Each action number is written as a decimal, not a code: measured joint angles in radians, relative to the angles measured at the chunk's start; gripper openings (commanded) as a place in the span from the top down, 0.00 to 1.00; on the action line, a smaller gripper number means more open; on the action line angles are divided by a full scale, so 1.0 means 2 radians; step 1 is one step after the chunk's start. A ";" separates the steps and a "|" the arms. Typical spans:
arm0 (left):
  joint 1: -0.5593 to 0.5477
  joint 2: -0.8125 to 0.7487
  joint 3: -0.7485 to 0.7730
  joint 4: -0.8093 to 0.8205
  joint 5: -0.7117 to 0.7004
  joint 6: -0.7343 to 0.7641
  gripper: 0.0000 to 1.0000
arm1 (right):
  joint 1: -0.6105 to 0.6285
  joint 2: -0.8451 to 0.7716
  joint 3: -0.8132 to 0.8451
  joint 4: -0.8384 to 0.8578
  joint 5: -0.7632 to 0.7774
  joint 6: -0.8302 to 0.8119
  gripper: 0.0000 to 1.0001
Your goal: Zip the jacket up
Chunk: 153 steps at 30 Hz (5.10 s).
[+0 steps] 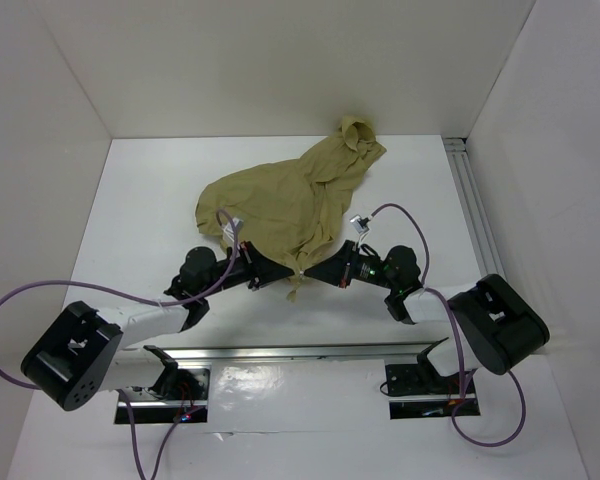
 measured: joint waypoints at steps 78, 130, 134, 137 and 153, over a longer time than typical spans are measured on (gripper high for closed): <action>-0.024 0.104 0.029 -0.004 0.033 0.024 1.00 | 0.016 -0.102 0.020 -0.293 0.124 -0.086 1.00; -0.025 0.164 0.242 -0.524 0.117 0.303 1.00 | 0.181 -0.171 0.126 -0.679 0.372 -0.291 0.60; -0.012 0.164 0.260 -0.571 0.117 0.337 1.00 | 0.230 -0.176 0.127 -0.682 0.402 -0.311 0.57; -0.002 0.164 0.261 -0.603 0.117 0.353 1.00 | 0.260 -0.179 0.127 -0.682 0.427 -0.316 0.53; 0.005 0.163 0.259 -0.652 0.109 0.364 1.00 | 0.414 -0.053 0.199 -0.673 0.572 -0.328 0.46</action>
